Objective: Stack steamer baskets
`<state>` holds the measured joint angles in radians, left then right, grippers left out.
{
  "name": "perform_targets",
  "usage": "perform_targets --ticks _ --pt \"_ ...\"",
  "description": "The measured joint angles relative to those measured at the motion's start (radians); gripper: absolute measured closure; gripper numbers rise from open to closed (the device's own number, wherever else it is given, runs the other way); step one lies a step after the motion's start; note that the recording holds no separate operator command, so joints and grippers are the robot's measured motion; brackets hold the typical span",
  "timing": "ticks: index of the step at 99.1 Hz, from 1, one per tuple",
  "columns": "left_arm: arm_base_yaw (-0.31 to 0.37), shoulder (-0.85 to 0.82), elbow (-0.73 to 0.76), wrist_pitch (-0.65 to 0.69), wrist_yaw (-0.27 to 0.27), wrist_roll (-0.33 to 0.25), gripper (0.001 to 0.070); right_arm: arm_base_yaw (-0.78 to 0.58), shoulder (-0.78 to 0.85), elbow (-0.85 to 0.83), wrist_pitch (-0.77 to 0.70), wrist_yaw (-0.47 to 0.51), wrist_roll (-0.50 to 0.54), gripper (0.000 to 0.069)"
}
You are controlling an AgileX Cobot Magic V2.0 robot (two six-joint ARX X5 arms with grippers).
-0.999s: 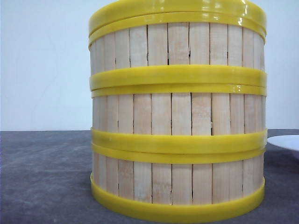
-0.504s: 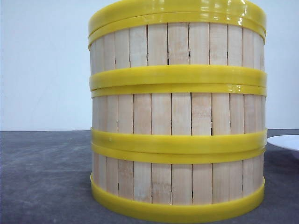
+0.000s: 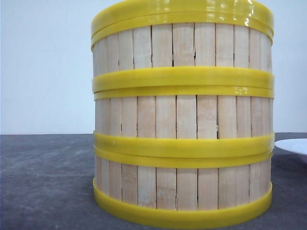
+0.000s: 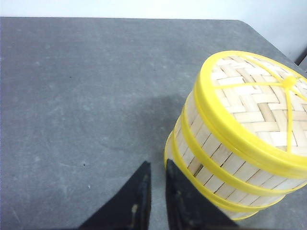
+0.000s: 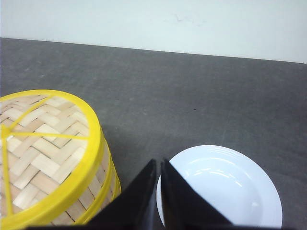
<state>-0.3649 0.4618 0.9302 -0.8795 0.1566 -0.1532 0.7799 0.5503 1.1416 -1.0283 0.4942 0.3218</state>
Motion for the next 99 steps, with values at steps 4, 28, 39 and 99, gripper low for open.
perform_targets --ticks 4,28,39,99 --pt "0.000 0.000 0.000 0.000 0.000 0.000 0.0681 0.000 0.000 0.000 0.000 0.000 0.000 0.0680" --pt "0.000 0.000 0.000 0.000 0.000 0.000 0.0681 0.000 0.000 0.000 0.000 0.000 0.000 0.0680" --pt "0.000 0.000 0.000 0.000 0.000 0.000 0.0681 0.000 0.000 0.000 0.000 0.000 0.000 0.0680" --pt "0.250 -0.168 -0.397 0.420 -0.215 0.101 0.0681 0.000 0.000 0.000 0.000 0.000 0.000 0.0680"
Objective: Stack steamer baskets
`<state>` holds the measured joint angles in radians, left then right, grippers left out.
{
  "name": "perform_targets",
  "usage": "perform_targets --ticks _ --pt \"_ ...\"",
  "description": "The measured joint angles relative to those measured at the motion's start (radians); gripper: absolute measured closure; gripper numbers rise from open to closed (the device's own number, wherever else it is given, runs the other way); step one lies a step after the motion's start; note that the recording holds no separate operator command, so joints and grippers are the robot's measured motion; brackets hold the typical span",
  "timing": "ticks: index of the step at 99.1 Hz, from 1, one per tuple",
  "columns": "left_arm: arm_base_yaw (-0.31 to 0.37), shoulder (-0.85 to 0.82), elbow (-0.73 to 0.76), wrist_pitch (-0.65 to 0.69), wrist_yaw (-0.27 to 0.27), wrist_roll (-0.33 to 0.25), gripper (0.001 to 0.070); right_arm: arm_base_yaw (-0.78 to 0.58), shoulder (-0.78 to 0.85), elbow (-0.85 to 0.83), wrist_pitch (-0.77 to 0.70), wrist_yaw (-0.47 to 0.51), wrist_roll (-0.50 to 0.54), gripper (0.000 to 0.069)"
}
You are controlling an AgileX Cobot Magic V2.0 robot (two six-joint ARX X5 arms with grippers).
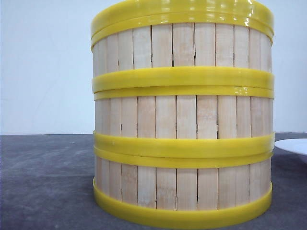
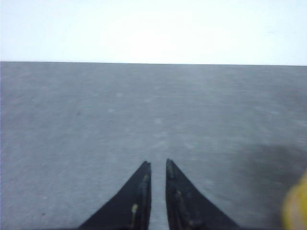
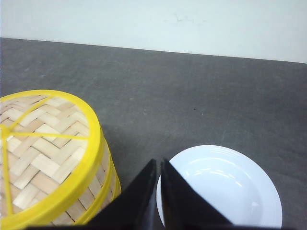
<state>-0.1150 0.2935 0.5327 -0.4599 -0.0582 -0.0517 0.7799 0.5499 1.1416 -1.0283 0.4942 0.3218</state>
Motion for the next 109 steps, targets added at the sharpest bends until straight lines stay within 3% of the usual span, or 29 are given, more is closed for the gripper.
perform_targets --ticks 25,36,47,109 --pt "0.079 -0.194 -0.360 0.201 0.000 0.019 0.0681 0.000 0.000 0.000 0.000 0.000 0.000 0.0680" --pt "0.080 -0.269 -0.476 0.203 0.000 0.018 0.0681 0.000 0.000 0.000 0.000 0.000 0.000 0.0680" --pt "0.080 -0.290 -0.491 0.254 0.002 0.028 0.0682 0.000 0.000 0.000 0.000 0.000 0.000 0.0680" --pt "0.080 -0.290 -0.491 0.255 0.002 0.034 0.0682 0.000 0.000 0.000 0.001 0.000 0.000 0.0680"
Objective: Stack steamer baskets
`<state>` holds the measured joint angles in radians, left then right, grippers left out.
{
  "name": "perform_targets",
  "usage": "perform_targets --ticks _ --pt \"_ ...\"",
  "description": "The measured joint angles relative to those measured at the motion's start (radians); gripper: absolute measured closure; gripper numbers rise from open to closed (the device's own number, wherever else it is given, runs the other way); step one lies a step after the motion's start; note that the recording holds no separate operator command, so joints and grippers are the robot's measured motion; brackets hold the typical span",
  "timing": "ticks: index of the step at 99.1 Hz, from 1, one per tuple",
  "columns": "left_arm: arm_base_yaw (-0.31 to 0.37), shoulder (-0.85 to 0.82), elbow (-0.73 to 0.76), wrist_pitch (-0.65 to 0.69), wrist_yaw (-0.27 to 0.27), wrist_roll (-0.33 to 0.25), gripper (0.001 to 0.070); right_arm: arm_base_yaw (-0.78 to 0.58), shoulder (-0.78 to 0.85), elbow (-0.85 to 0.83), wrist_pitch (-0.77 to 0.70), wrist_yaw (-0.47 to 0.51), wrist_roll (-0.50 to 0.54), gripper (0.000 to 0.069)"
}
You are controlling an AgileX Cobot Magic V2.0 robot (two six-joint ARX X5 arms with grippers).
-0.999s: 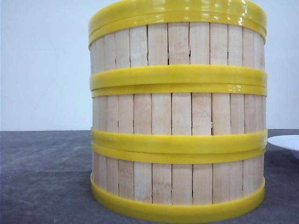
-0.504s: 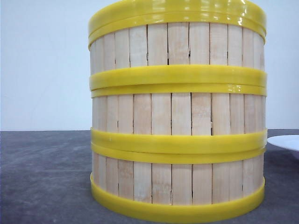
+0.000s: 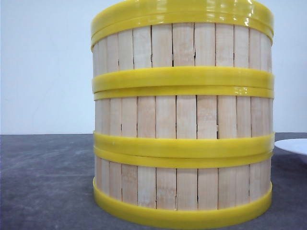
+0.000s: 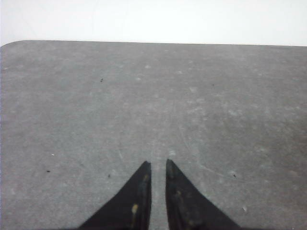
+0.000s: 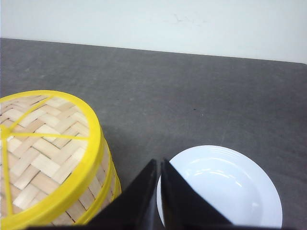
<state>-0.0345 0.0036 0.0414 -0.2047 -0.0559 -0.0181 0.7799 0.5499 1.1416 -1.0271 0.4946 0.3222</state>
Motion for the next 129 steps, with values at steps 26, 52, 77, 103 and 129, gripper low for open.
perform_targets --ticks 26,52,77,103,129 --pt "0.000 0.000 0.000 0.000 0.000 0.000 0.0682 0.000 0.000 0.000 0.000 0.000 0.000 0.0680" --pt "0.000 0.000 0.000 0.000 0.000 0.000 0.0682 -0.013 0.000 0.000 0.041 0.087 -0.040 0.0680" --pt "0.000 0.000 0.000 0.000 0.000 0.000 0.0682 -0.305 -0.010 -0.117 0.288 0.090 -0.219 0.0680" --pt "0.000 0.000 0.000 0.000 0.000 0.000 0.0682 -0.713 -0.116 -0.468 0.623 -0.348 -0.300 0.0680" --pt "0.000 0.000 0.000 0.000 0.000 0.000 0.0682 -0.814 -0.320 -0.850 0.807 -0.449 -0.301 0.0680"
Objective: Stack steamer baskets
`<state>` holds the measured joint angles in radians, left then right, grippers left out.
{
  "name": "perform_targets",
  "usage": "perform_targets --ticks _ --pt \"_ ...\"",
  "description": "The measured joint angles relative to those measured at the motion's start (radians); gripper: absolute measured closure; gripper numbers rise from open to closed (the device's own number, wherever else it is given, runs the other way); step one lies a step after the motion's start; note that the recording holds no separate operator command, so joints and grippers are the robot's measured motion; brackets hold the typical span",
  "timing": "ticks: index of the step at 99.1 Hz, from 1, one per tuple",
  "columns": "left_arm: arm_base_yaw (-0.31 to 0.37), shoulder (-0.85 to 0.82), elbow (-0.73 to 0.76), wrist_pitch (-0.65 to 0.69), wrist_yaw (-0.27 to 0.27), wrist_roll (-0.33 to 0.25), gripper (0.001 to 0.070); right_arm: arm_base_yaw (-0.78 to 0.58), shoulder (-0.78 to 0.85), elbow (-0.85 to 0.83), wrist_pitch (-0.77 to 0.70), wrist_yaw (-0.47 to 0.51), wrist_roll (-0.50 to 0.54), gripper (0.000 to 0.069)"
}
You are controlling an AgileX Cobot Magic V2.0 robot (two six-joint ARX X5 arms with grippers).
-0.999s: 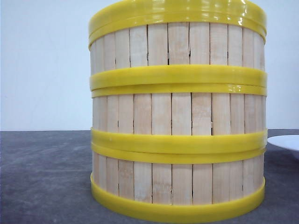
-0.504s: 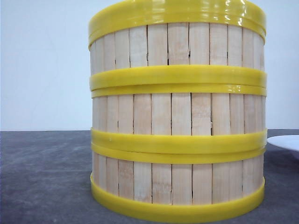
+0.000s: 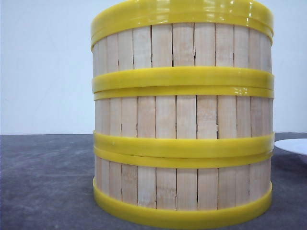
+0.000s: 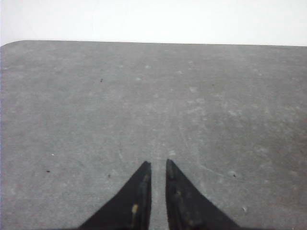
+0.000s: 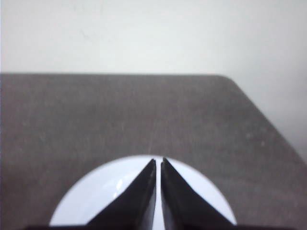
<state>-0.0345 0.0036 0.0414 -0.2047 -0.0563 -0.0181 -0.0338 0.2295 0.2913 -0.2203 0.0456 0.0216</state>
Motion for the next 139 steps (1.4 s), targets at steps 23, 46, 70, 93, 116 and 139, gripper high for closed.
perform_targets --ticks 23,46,70,93,116,139 --pt "0.000 0.000 0.000 0.000 0.000 0.000 0.0682 0.000 -0.132 -0.180 0.056 0.000 0.000 0.0680" --pt "0.000 0.000 0.000 0.000 0.000 0.000 0.0682 0.000 -0.226 -0.277 0.089 0.000 0.000 0.0680" --pt "0.000 0.000 0.000 0.000 0.000 0.000 0.0682 0.000 -0.225 -0.277 0.095 0.002 0.000 0.0680" --pt "0.000 0.000 0.000 0.000 0.000 0.000 0.0682 0.000 -0.225 -0.277 0.104 0.003 0.000 0.0680" --pt "0.000 0.000 0.000 0.000 0.000 0.000 0.0682 0.000 -0.225 -0.277 0.104 0.003 0.000 0.0680" --pt "0.000 0.000 0.000 0.000 0.000 0.000 0.0682 0.000 -0.225 -0.277 0.104 0.003 0.000 0.0680"
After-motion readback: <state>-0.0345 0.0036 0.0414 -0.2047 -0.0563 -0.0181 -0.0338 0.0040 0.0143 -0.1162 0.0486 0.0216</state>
